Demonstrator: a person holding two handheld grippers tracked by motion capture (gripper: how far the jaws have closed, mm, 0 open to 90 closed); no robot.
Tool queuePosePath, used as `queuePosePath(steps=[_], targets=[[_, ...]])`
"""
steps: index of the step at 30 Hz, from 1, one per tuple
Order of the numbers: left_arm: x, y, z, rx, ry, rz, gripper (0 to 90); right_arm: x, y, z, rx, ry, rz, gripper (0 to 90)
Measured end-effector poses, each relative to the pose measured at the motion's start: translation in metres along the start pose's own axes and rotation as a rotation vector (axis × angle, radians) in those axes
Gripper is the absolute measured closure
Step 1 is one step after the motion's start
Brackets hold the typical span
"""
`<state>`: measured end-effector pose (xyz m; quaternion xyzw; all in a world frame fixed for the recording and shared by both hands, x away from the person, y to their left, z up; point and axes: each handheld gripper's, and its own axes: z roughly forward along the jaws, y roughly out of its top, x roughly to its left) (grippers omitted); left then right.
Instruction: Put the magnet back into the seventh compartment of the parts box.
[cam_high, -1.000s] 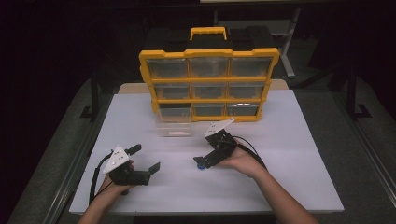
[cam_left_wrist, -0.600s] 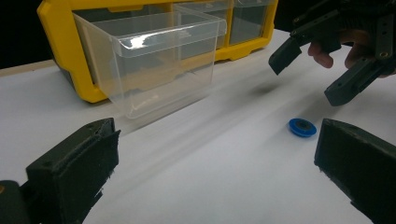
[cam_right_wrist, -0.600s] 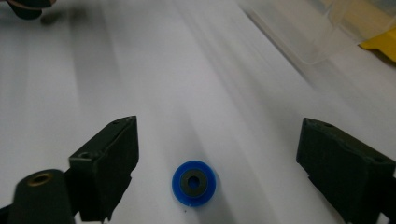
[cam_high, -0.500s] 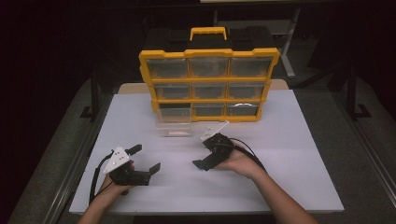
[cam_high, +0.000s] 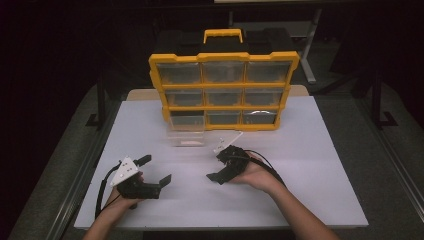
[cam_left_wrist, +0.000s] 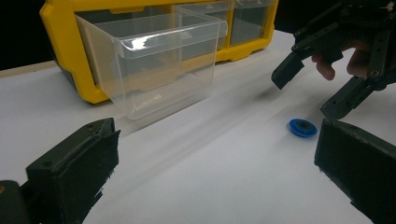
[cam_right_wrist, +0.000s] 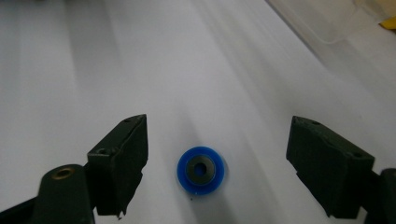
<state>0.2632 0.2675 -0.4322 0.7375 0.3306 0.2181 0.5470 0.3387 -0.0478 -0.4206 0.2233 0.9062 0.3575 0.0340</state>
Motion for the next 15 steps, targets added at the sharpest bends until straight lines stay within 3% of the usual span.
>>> queuePosePath(steps=[5,10,15], targets=[[-0.0001,0.0000,0.0002,-0.001,-0.001,0.000,0.0,0.0028,-0.0008,0.0017,0.015,0.018,0.009,22.1],[-0.0002,0.0000,0.0002,-0.002,-0.001,0.000,0.0,0.0020,-0.0023,0.0057,0.039,0.017,-0.043,28.2],[-0.0006,-0.0001,0.0003,-0.001,-0.002,-0.003,0.0,0.0029,-0.0028,0.0080,0.059,0.012,-0.055,29.7]])
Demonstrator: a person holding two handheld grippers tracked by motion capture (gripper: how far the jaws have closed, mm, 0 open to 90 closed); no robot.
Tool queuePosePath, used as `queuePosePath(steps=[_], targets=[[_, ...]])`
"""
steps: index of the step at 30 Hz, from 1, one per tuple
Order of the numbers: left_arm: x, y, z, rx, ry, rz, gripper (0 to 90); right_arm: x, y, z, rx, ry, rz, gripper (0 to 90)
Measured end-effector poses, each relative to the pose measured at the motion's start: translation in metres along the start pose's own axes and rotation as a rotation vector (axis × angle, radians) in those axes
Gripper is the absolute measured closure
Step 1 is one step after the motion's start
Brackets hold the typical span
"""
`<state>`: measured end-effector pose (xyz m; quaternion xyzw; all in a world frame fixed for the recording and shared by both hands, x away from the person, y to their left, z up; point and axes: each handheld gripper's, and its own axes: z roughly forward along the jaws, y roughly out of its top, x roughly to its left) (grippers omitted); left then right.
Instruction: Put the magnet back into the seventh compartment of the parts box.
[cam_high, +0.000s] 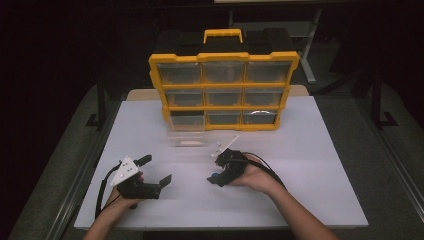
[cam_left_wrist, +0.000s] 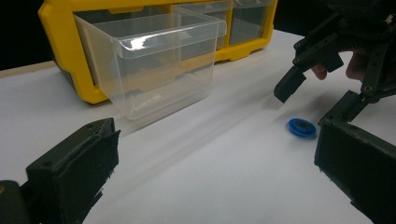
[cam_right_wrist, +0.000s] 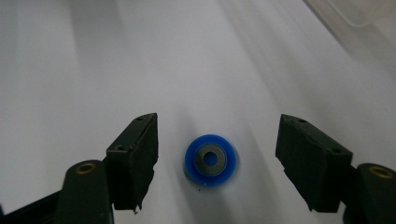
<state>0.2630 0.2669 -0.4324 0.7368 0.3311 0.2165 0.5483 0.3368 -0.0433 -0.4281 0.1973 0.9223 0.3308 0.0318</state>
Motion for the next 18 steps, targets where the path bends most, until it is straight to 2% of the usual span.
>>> queuePosePath(steps=[9,18], targets=[[-0.0002,0.0001,-0.0001,0.002,-0.002,0.001,0.0,0.0005,-0.0008,0.0033,0.018,0.007,-0.014,32.4],[-0.0004,-0.0002,0.0005,0.000,-0.005,0.002,0.0,0.0013,-0.0014,0.0054,0.025,0.008,-0.036,39.1]])
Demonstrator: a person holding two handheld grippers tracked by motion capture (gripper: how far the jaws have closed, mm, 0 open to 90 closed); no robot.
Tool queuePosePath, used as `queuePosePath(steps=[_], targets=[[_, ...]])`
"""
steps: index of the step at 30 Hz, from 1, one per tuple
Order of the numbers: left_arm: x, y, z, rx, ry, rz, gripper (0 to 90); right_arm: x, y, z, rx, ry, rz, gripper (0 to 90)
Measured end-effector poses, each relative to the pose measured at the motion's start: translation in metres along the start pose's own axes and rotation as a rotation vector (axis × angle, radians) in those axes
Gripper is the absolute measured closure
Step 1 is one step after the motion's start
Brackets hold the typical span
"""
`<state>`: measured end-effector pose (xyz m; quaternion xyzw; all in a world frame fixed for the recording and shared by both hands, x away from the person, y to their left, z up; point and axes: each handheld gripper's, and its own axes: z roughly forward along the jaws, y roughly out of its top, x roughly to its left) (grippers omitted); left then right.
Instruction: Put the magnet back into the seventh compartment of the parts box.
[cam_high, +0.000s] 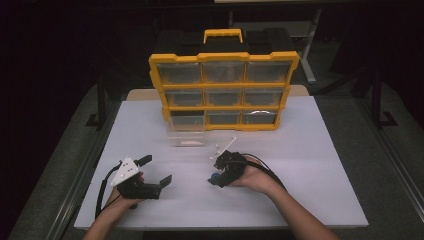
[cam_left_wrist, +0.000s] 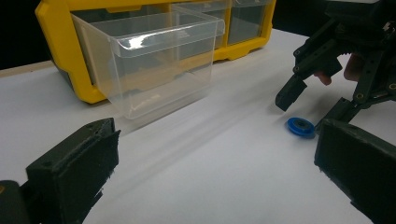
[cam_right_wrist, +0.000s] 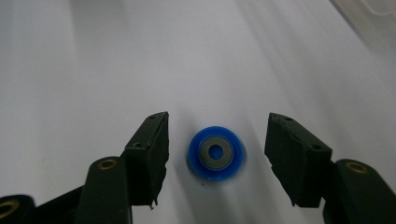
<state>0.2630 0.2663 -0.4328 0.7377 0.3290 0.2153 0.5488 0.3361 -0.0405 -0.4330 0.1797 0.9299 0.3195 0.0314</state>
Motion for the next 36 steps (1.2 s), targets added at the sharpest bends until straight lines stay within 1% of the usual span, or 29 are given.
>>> queuePosePath(steps=[3,6,9,10,13,23,33,36], targets=[[0.0000,-0.0001,0.0001,0.001,0.000,0.002,0.0,0.0003,-0.0001,0.0002,0.002,0.003,0.002,39.9],[0.0002,-0.0001,0.0001,0.003,-0.001,0.003,0.0,0.0011,-0.0001,0.0013,0.011,0.006,-0.003,42.6],[0.0002,-0.0001,0.0000,0.005,-0.002,0.006,0.0,0.0012,-0.0003,0.0025,0.015,0.006,-0.014,43.9],[0.0002,-0.0001,0.0000,0.005,-0.001,0.006,0.0,0.0001,-0.0007,0.0032,0.010,0.006,-0.035,44.7],[0.0001,-0.0001,0.0001,0.003,-0.002,0.004,0.0,0.0016,-0.0004,0.0038,0.020,0.004,-0.026,45.9],[0.0002,0.0000,-0.0002,0.004,-0.004,0.007,0.0,0.0017,-0.0008,0.0042,0.037,-0.006,-0.049,52.3],[0.0003,0.0000,-0.0004,0.007,-0.004,0.011,0.0,0.0013,-0.0010,0.0035,0.040,-0.008,-0.050,60.0],[0.0003,0.0000,-0.0003,0.003,-0.004,0.010,0.0,0.0010,-0.0011,0.0035,0.039,-0.006,-0.050,60.5]])
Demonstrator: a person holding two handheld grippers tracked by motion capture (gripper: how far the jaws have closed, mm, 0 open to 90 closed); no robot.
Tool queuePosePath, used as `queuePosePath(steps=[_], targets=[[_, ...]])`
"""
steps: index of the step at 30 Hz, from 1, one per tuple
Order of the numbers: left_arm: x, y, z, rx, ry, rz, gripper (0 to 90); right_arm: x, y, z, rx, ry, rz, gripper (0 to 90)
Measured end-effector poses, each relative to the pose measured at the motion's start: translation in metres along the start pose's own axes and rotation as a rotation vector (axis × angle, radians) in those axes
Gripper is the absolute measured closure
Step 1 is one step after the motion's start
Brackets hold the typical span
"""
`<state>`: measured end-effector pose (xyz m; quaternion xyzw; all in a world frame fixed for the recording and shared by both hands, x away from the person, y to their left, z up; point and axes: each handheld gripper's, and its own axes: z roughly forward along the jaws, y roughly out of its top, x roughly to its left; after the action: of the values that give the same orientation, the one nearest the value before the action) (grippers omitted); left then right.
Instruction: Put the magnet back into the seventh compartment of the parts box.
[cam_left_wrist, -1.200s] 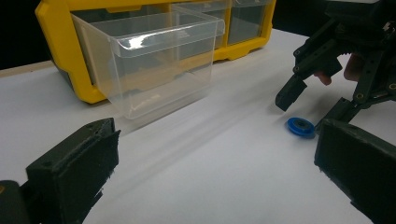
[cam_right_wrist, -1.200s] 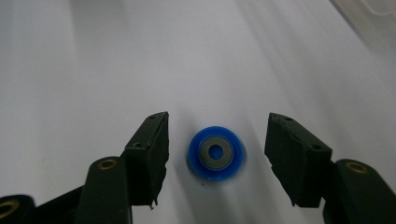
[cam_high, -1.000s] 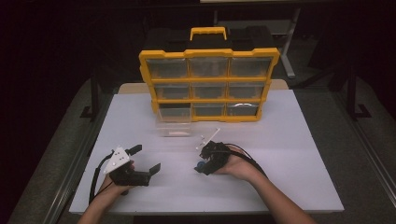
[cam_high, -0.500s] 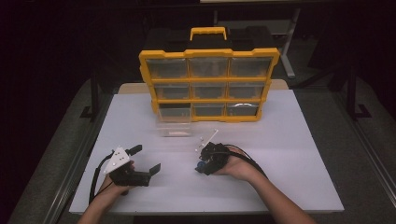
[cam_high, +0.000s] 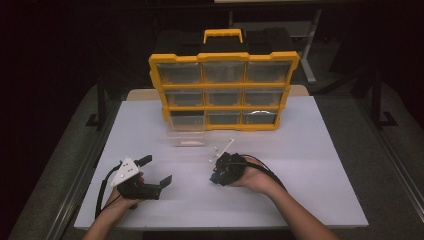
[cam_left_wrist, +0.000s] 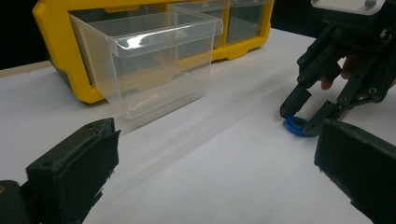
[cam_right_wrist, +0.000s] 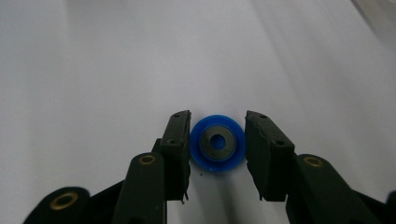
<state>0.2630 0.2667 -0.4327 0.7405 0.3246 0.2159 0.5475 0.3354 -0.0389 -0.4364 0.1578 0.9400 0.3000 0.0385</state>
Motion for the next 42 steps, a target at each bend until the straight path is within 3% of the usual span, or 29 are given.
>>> queuePosePath(steps=[37,42], targets=[[0.001,0.000,-0.001,0.000,0.001,-0.006,0.0,-0.004,0.000,-0.012,-0.020,0.009,0.037,61.4],[0.001,0.000,-0.001,0.000,0.002,-0.007,0.0,-0.006,0.001,-0.017,-0.026,0.006,0.059,61.5]])
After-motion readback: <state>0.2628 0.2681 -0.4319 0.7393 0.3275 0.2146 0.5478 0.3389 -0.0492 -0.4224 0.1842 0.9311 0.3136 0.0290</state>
